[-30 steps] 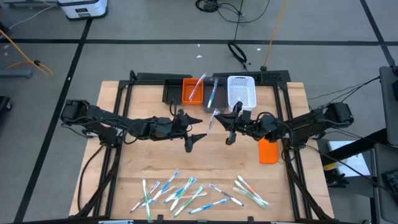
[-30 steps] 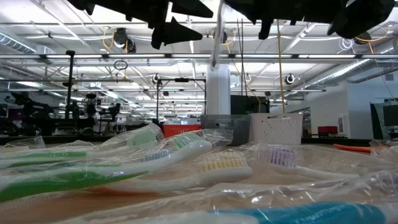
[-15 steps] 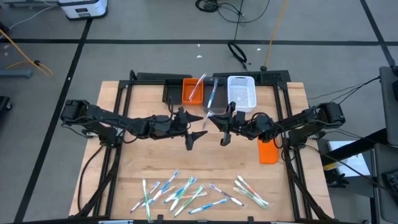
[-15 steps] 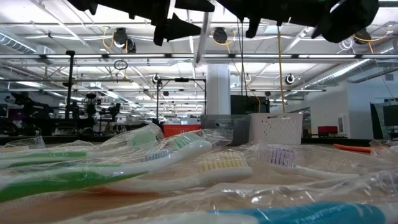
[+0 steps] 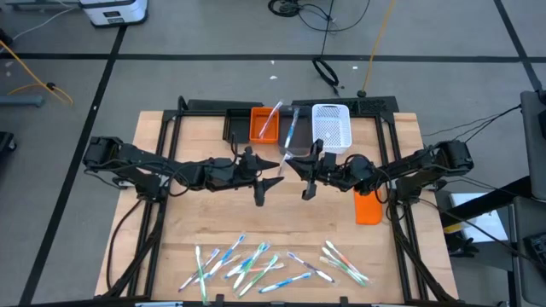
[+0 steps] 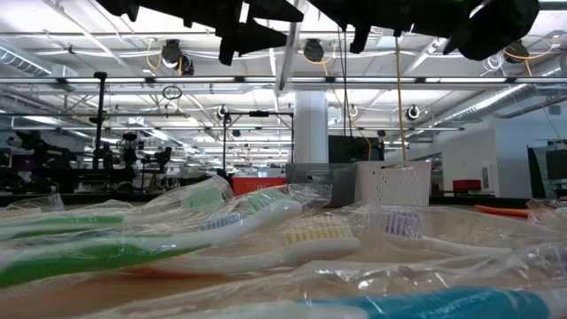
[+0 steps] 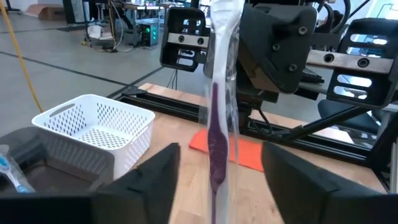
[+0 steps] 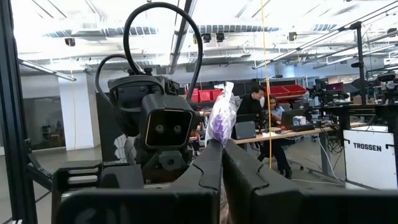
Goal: Pick & Place Toothbrushes
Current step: Put the purple toothbrush into the orange bin
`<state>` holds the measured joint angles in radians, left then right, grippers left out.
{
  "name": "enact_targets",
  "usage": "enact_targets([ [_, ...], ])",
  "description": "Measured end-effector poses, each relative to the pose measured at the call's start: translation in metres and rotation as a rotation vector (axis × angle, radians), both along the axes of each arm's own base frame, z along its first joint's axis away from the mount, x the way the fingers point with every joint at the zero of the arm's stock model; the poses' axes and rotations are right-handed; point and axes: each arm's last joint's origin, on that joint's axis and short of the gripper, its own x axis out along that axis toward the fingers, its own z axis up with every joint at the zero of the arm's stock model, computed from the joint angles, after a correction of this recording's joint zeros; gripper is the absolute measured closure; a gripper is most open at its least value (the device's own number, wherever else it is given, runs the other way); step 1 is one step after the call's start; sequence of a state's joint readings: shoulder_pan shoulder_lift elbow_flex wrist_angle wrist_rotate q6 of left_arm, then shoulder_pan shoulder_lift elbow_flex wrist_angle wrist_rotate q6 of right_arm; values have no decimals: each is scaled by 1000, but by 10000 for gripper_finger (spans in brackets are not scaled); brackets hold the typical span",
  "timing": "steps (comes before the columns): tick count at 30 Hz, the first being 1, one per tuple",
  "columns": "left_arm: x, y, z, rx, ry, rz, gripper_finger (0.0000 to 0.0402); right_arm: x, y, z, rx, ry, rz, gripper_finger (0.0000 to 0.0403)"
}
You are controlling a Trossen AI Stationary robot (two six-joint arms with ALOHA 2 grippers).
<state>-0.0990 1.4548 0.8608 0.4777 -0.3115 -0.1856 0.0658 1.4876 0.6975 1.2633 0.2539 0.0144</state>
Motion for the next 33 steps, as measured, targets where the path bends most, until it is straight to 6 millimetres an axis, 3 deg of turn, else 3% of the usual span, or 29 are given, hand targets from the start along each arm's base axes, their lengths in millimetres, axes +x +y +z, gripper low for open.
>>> enact_targets([
  [14, 1, 0, 3, 64, -13, -39, 389, 0, 1, -1, 1, 6, 7, 403],
  [33, 1, 1, 1, 60, 5, -49, 400, 1, 2, -2, -19, 26, 45, 387],
])
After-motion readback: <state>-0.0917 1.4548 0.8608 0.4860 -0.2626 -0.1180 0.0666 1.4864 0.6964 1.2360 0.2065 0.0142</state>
